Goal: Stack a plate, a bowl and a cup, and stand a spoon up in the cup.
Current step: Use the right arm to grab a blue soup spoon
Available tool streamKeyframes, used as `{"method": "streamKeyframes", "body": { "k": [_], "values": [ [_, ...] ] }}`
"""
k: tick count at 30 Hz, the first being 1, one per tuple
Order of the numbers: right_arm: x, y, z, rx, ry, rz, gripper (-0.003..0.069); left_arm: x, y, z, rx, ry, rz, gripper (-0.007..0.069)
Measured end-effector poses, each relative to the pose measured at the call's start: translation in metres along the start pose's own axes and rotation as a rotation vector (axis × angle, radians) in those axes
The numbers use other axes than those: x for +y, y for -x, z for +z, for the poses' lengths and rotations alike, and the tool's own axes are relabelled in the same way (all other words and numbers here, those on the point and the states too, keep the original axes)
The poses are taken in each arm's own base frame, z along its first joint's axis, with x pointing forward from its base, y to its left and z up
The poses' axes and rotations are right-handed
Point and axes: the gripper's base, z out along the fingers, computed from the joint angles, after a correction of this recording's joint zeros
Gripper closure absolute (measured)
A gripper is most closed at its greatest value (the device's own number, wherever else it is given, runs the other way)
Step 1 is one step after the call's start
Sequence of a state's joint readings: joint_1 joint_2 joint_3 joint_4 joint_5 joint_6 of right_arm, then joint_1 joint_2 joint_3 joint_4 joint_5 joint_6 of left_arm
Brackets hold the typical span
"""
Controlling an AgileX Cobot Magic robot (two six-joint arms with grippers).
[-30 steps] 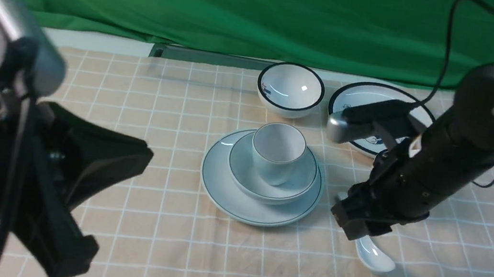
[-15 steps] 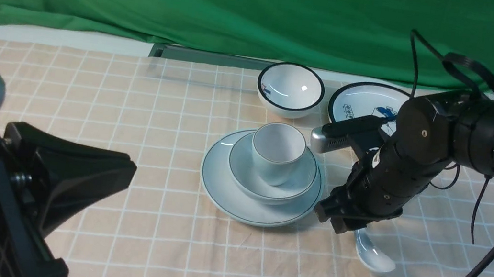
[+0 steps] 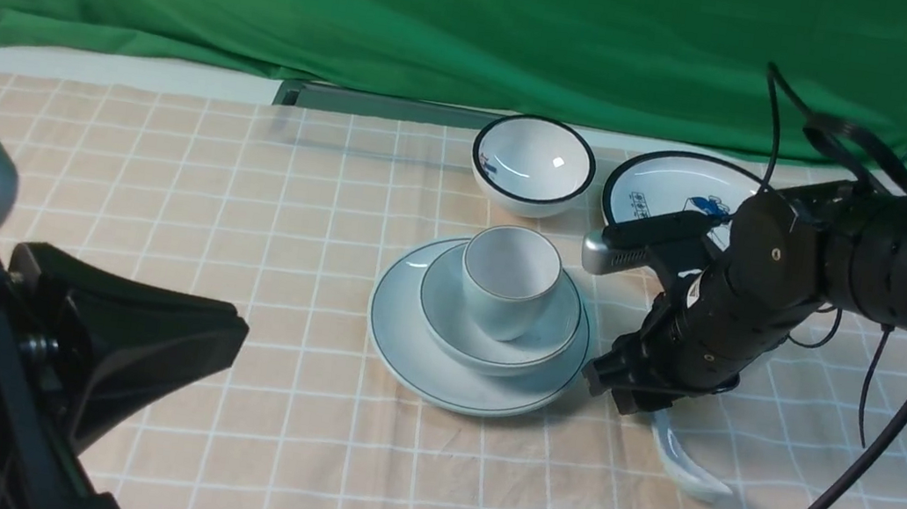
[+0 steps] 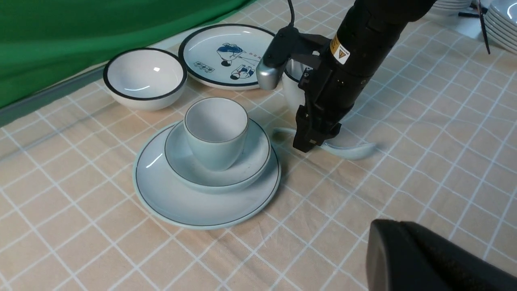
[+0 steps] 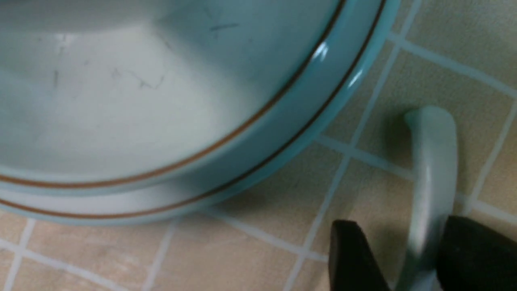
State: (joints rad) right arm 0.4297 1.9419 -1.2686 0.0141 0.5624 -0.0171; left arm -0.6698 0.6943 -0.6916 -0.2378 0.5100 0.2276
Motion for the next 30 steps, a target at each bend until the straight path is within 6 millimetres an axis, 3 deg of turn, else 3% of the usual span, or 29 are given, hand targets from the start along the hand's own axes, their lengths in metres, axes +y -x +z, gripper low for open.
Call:
{"method": "streamKeyframes", "body": {
  "k": [10, 17, 19, 23, 30],
  "values": [
    [-0.001, 0.000, 0.008, 0.010, -0.009, -0.010, 0.0326, -0.001, -0.001, 0.000, 0.010, -0.011, -0.014, 0.0620],
    [-0.001, -0.001, 0.008, 0.024, -0.009, -0.010, 0.0481, -0.001, -0.002, 0.000, 0.018, -0.013, -0.015, 0.0620],
    [-0.001, -0.001, 0.007, 0.028, -0.009, -0.010, 0.0484, -0.001, -0.002, 0.000, 0.026, -0.015, -0.015, 0.0620],
    [0.002, -0.004, -0.006, 0.047, 0.005, 0.005, 0.0484, -0.002, -0.003, 0.000, 0.038, -0.018, -0.014, 0.0620],
    [0.023, -0.004, -0.062, -0.048, 0.027, -0.023, 0.0484, -0.002, -0.004, 0.000, 0.047, -0.020, -0.002, 0.0620]
  ]
}}
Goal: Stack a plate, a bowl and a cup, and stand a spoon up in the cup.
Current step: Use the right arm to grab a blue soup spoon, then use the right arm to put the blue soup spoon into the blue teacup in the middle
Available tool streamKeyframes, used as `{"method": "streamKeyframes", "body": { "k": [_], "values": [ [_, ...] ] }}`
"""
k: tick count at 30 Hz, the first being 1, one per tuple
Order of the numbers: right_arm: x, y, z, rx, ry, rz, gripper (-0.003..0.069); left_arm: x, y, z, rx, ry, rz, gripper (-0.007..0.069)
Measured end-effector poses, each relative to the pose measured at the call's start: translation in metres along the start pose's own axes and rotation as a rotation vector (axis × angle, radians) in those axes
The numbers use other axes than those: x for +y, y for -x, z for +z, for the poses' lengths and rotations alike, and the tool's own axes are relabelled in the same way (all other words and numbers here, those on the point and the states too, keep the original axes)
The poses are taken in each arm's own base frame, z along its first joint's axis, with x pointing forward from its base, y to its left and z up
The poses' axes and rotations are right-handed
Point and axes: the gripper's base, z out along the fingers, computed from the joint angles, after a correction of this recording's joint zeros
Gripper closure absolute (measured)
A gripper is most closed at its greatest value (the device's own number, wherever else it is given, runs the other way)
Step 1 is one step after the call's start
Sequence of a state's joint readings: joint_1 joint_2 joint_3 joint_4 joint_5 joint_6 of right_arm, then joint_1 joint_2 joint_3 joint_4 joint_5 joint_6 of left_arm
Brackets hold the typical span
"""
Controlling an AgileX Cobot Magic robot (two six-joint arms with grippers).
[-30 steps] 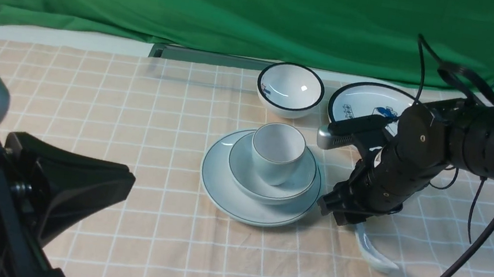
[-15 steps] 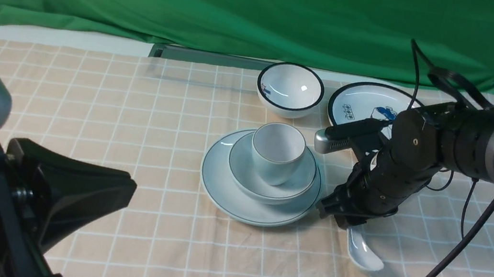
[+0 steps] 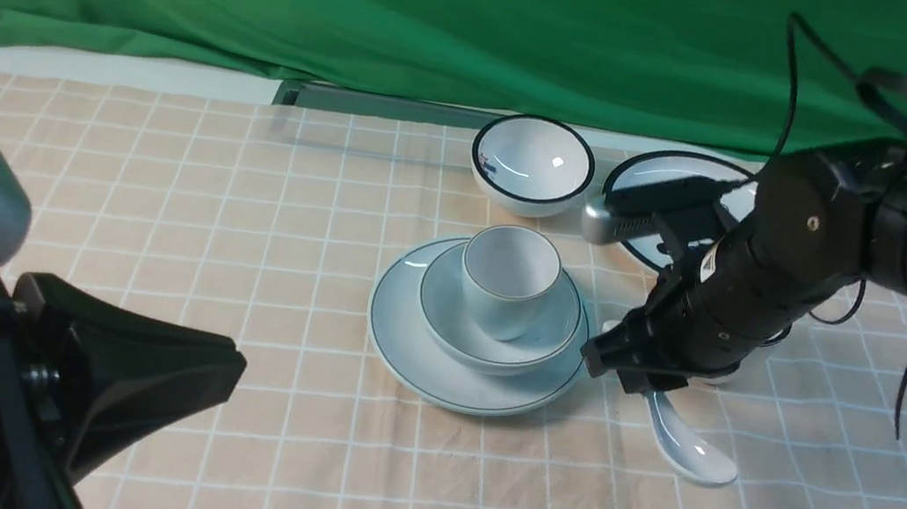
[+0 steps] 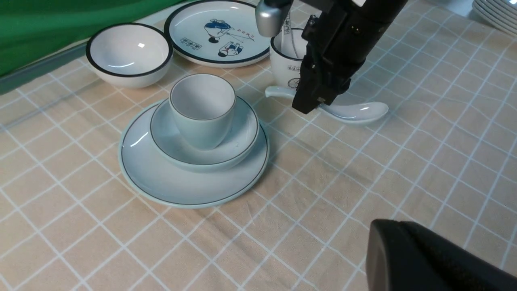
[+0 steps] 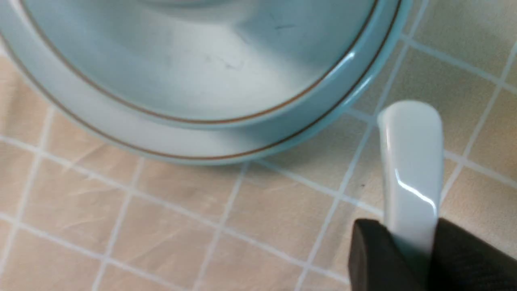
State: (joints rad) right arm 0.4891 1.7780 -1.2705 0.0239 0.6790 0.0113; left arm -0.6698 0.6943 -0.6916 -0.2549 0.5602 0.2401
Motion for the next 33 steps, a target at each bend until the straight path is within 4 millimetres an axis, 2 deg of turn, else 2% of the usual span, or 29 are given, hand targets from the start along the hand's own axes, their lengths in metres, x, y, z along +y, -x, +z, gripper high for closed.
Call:
{"method": "streamKeyframes", "body": {
  "k": [2, 3, 8, 9, 11, 13, 14, 15, 17, 21, 24, 30, 31, 33],
  "values": [
    [0.003, -0.001, -0.005, 0.004, 0.003, -0.006, 0.0484, 0.000, 0.000, 0.000, 0.000, 0.000, 0.000, 0.0620],
    [0.007, -0.004, -0.017, 0.004, 0.007, -0.016, 0.0484, 0.000, 0.000, 0.000, 0.002, 0.000, 0.001, 0.0620],
    [0.012, -0.017, -0.046, -0.077, 0.017, -0.026, 0.0484, 0.000, 0.000, 0.000, 0.004, -0.001, 0.013, 0.0620],
    [0.014, -0.020, -0.062, -0.177, 0.027, -0.011, 0.0484, 0.000, 0.000, 0.000, 0.004, -0.001, 0.019, 0.0620],
    [0.017, -0.032, -0.077, -0.373, 0.062, 0.014, 0.0484, 0.000, 0.000, 0.000, 0.004, 0.001, 0.024, 0.0620],
    [0.023, -0.034, -0.088, -0.639, 0.094, 0.019, 0.0484, 0.000, 0.000, 0.000, 0.003, 0.004, 0.028, 0.0620],
    [0.023, -0.034, -0.088, -0.665, 0.097, 0.019, 0.0484, 0.000, 0.000, 0.000, 0.003, 0.004, 0.028, 0.0620],
    [0.027, -0.036, -0.090, -0.862, 0.120, 0.024, 0.0484, 0.001, 0.000, 0.000, -0.001, 0.006, 0.031, 0.0620],
    [0.031, -0.035, -0.086, -1.046, 0.141, 0.026, 0.0484, 0.001, 0.001, 0.000, -0.014, 0.010, 0.032, 0.0620],
    [0.035, -0.024, -0.064, -1.181, 0.144, 0.011, 0.0484, 0.001, 0.004, 0.000, -0.040, 0.016, 0.032, 0.0620],
    [0.038, -0.008, -0.036, -1.213, 0.153, 0.012, 0.0484, 0.002, 0.005, 0.000, -0.051, 0.019, 0.032, 0.0620],
    [0.047, 0.022, 0.001, -1.203, 0.172, -0.017, 0.0484, 0.002, 0.005, 0.000, -0.055, 0.022, 0.035, 0.0620],
    [0.047, 0.023, 0.003, -1.202, 0.172, -0.017, 0.0484, 0.002, 0.005, 0.000, -0.055, 0.022, 0.035, 0.0620],
    [0.048, 0.029, 0.019, -1.183, 0.173, -0.012, 0.0484, 0.002, 0.005, 0.000, -0.056, 0.022, 0.035, 0.0620]
  ]
}}
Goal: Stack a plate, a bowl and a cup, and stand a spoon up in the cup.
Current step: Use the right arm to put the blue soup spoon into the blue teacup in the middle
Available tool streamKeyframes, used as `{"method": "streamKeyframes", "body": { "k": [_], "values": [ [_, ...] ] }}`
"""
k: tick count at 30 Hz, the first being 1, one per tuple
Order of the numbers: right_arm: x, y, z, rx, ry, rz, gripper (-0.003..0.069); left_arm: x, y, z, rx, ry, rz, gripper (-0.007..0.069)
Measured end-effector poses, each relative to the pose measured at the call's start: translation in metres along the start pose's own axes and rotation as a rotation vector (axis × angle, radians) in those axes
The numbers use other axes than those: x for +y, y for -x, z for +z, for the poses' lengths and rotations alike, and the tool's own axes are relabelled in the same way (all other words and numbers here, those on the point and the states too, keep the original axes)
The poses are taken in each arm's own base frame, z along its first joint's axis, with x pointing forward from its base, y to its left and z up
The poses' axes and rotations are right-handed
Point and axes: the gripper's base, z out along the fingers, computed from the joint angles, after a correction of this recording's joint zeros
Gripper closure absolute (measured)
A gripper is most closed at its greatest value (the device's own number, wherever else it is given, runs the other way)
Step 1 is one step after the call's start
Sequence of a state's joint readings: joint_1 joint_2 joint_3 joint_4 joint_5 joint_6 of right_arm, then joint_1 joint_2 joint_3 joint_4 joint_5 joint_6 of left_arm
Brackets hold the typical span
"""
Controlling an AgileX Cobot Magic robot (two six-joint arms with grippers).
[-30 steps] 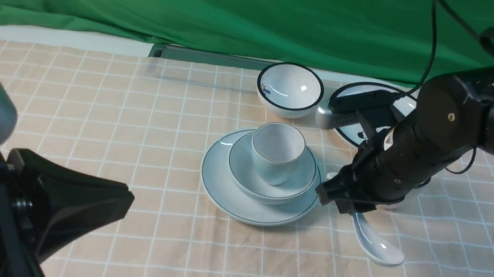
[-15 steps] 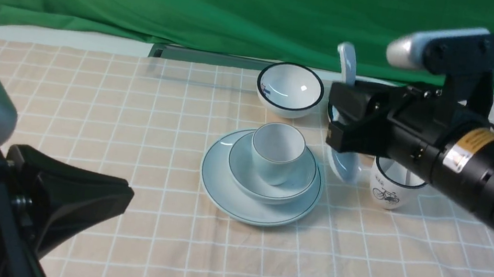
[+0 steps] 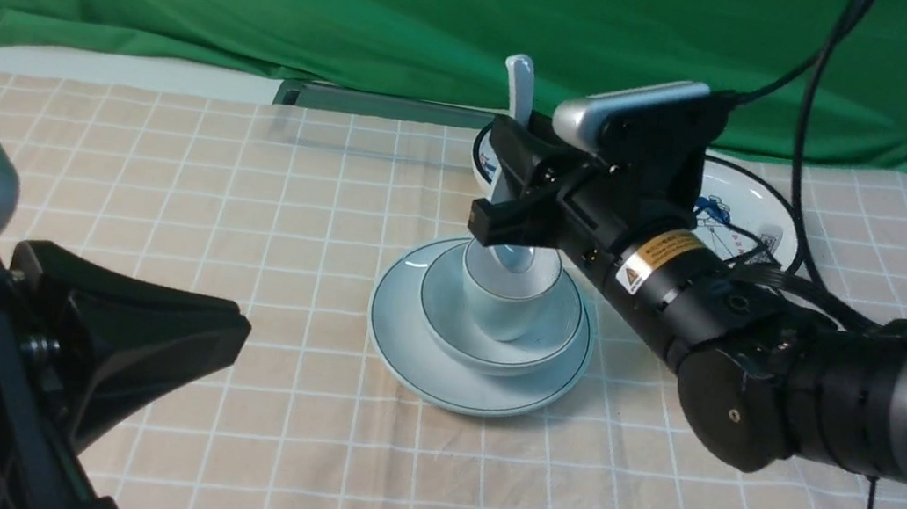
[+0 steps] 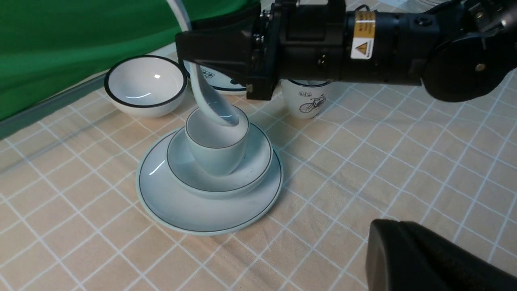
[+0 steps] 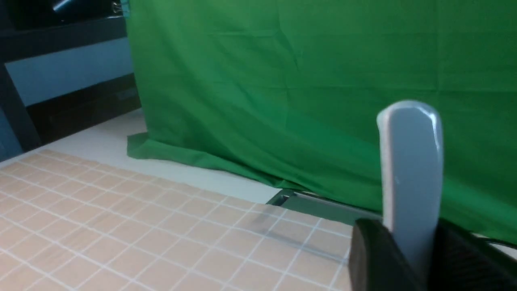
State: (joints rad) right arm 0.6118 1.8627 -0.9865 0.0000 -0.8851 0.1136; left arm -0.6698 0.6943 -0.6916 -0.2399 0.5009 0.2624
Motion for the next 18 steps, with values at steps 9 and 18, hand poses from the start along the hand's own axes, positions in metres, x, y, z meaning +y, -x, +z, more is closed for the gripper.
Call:
{"method": "streamKeyframes", "body": {
  "k": [9, 18],
  "values": [
    [-0.007, -0.042, 0.012, 0.070, -0.012, -0.024, 0.0480, 0.000, 0.000, 0.000, 0.000, 0.002, 0.003, 0.0620],
    [-0.009, -0.040, 0.011, 0.074, -0.019, -0.009, 0.0249, 0.001, 0.000, 0.000, 0.002, 0.011, 0.021, 0.0620]
  ]
}}
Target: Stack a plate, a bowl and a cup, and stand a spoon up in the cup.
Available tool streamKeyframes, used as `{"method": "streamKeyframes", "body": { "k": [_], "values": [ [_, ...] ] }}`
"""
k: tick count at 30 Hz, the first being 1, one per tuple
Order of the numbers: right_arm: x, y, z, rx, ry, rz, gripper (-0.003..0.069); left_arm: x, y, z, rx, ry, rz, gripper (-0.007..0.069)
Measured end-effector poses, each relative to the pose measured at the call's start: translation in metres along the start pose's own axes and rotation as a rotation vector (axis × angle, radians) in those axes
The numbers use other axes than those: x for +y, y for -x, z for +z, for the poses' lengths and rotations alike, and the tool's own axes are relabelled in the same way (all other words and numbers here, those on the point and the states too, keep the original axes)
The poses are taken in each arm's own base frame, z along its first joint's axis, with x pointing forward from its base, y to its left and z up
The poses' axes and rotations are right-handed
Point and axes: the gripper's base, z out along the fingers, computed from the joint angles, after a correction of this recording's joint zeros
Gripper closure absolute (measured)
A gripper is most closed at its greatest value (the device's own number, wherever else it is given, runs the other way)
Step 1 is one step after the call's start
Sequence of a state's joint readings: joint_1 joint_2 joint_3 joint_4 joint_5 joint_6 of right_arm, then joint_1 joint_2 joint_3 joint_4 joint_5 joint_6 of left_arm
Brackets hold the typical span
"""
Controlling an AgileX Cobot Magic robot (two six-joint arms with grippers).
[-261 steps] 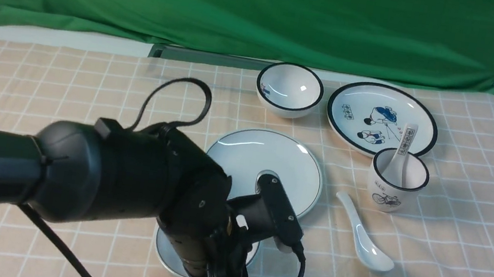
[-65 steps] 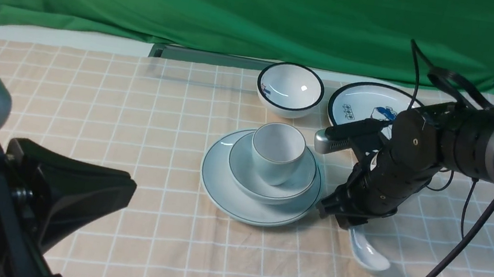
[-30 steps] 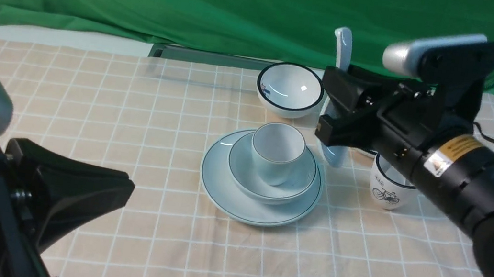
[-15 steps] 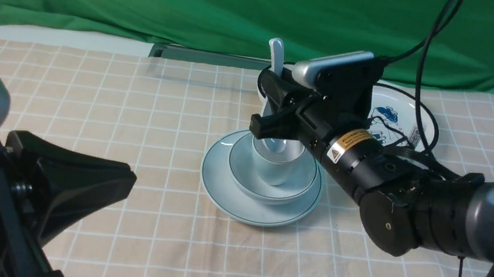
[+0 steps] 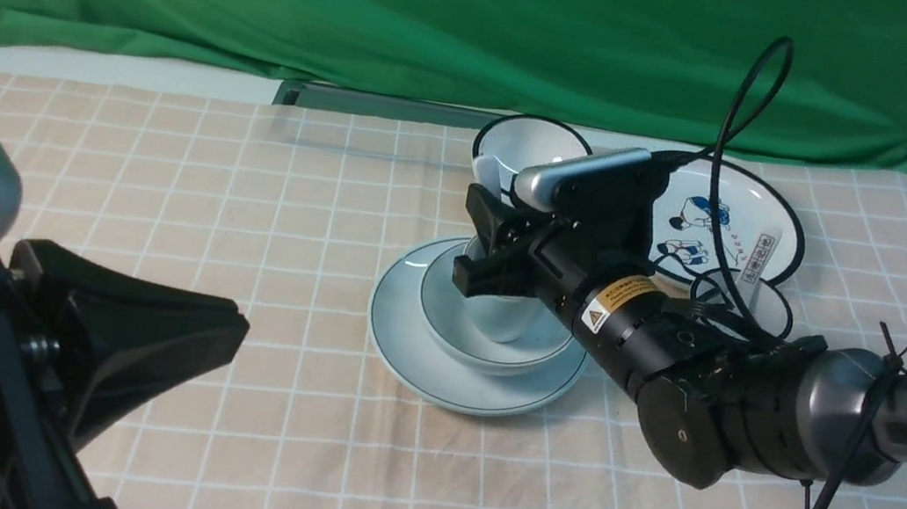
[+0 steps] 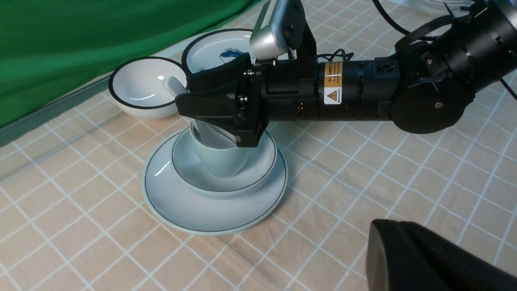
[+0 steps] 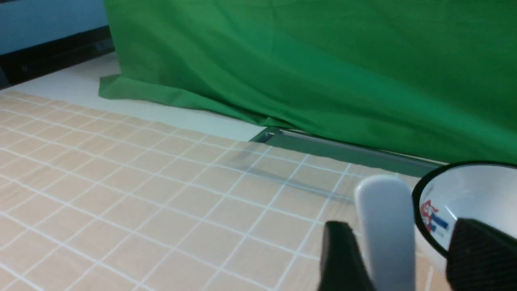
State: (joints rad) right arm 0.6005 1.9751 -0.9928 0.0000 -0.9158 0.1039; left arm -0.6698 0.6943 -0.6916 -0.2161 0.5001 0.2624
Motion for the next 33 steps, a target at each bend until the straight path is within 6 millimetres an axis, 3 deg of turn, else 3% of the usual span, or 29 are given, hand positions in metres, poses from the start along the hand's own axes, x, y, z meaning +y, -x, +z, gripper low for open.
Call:
{"method": "streamKeyframes", "body": {
  "k": [3, 8, 10, 12, 13, 14, 15, 17, 19, 26, 33],
  "values": [
    [0.002, 0.017, -0.009, -0.010, 0.002, 0.019, 0.0216, 0.000, 0.001, -0.002, -0.014, 0.003, 0.004, 0.0620],
    [0.006, 0.053, -0.053, -0.009, 0.003, 0.031, 0.0229, -0.002, 0.000, -0.028, -0.134, 0.021, 0.028, 0.0620],
    [0.008, 0.075, -0.103, 0.063, -0.006, 0.035, 0.0304, -0.005, -0.021, -0.052, -0.251, 0.039, 0.045, 0.0620],
    [0.009, 0.081, -0.122, 0.103, -0.011, 0.035, 0.0346, -0.006, -0.030, -0.058, -0.294, 0.048, 0.046, 0.0620],
    [0.010, 0.088, -0.156, 0.168, -0.019, 0.035, 0.0435, -0.006, -0.046, -0.060, -0.347, 0.063, 0.045, 0.0620],
    [0.009, 0.086, -0.160, 0.198, -0.022, 0.034, 0.0445, -0.006, -0.051, -0.060, -0.355, 0.065, 0.045, 0.0620],
    [0.009, 0.085, -0.185, 0.269, -0.031, 0.033, 0.0524, -0.006, -0.064, -0.060, -0.406, 0.080, 0.044, 0.0620],
    [0.009, 0.082, -0.221, 0.338, -0.040, 0.035, 0.0603, -0.005, -0.080, -0.058, -0.486, 0.107, 0.041, 0.0620],
    [0.008, 0.078, -0.241, 0.378, -0.046, 0.043, 0.0627, -0.004, -0.091, -0.054, -0.526, 0.123, 0.041, 0.0620],
    [0.008, 0.072, -0.289, 0.422, -0.065, 0.103, 0.0601, -0.004, -0.110, -0.041, -0.477, 0.123, 0.037, 0.0620],
    [0.008, 0.072, -0.297, 0.424, -0.067, 0.112, 0.0561, -0.007, -0.122, -0.035, -0.355, 0.091, 0.038, 0.0620]
  ]
}}
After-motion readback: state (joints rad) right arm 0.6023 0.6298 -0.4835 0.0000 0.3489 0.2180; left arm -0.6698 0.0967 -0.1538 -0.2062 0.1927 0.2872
